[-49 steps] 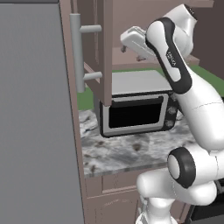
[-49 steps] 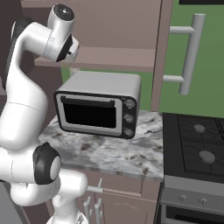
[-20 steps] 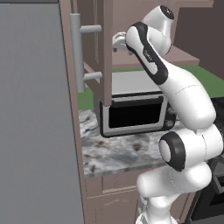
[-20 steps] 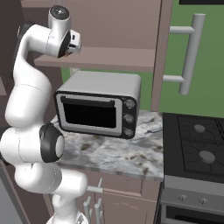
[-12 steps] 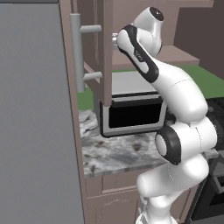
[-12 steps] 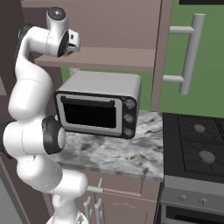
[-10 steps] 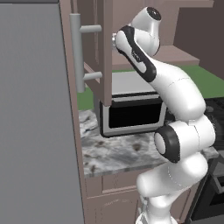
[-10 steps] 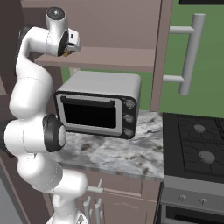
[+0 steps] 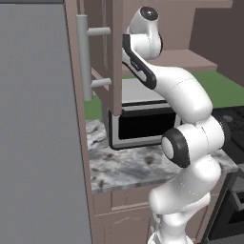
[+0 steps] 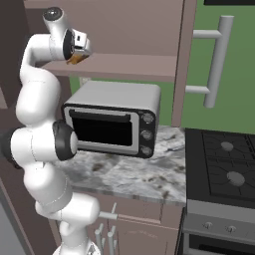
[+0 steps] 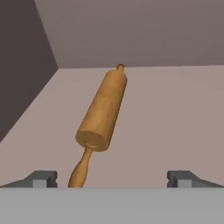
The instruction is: Open the cabinet, retrieve the rolling pin, and place it next to the meat on the cutting board to prepare for tenderizing.
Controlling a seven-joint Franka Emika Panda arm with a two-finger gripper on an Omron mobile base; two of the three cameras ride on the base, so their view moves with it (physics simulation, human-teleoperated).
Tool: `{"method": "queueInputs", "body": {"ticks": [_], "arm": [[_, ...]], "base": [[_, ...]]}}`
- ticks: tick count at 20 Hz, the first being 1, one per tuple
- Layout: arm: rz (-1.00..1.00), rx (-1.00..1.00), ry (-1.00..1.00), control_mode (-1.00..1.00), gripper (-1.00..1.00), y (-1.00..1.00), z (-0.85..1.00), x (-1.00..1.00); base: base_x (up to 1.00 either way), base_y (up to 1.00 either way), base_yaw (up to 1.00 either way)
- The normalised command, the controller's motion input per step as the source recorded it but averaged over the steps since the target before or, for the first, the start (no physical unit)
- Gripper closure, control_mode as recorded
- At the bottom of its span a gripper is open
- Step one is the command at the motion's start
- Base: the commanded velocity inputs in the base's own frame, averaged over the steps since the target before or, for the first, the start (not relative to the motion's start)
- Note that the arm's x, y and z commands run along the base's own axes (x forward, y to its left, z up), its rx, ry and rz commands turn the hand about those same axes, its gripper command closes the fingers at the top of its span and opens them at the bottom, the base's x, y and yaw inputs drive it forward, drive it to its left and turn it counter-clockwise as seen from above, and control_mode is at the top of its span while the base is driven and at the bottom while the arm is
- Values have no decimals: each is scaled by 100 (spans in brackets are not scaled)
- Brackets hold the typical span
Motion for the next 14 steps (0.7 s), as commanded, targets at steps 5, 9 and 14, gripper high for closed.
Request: {"method": "queueInputs", "body": {"ticks": [5, 9, 14], "arm": [[-14, -4, 0, -100, -100, 6, -1, 28], [-12, 0, 0, -100, -100, 1, -3, 18], [-6, 0, 0, -100, -100, 0, 0, 9]], "base": [[0, 0, 0], [0, 0, 0], [0, 0, 0]]}}
